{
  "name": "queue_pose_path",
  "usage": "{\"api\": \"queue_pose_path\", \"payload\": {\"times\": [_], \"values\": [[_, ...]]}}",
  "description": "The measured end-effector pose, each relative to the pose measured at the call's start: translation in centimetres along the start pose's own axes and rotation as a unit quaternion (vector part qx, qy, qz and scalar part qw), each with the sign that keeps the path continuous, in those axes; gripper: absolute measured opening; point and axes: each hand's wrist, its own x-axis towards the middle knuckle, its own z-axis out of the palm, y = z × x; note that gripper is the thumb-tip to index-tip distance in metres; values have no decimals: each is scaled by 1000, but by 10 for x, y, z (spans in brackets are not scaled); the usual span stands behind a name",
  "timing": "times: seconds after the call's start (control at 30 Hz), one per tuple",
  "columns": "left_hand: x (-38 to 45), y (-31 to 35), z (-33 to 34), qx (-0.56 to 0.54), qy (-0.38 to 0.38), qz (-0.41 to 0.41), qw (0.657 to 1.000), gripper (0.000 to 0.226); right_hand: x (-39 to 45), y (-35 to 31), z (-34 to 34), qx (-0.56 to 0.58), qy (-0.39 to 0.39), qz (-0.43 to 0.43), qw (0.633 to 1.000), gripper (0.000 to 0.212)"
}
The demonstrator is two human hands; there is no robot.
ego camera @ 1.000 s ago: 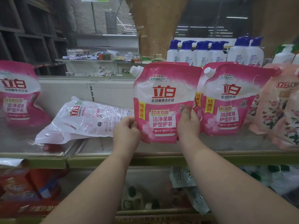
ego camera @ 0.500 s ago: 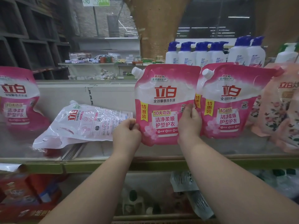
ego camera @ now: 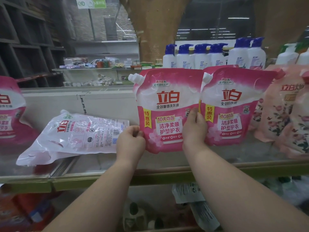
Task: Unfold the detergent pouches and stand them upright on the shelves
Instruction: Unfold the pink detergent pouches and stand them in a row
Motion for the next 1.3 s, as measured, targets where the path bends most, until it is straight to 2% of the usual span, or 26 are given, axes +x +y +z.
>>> {"api": "queue_pose_path", "payload": {"times": [0.37,0.7,0.8,1.1,1.2,1.3], "values": [[13,-5,4,-10,8,-9,1000,15,9,9,8,0,13,-25,1000,51],[21,-12,14,-10,53,-19,998,14,20,16,10,-20,3,-29,999,44],[23,-13,15,-9,57,-17,998,15,23,19,9,-40,-3,-34,999,49],[16,-4,10,0,35,-34,999,17,18,15,8,-82,-15,-29,996,57],[15,2,3,3,22,-54,998,27,14,13,3,-109,-13,-17,994,54],[10,4,-6,-2,30,-49,998,12,6,14,-2,-127,-11,1,992,52]]}}
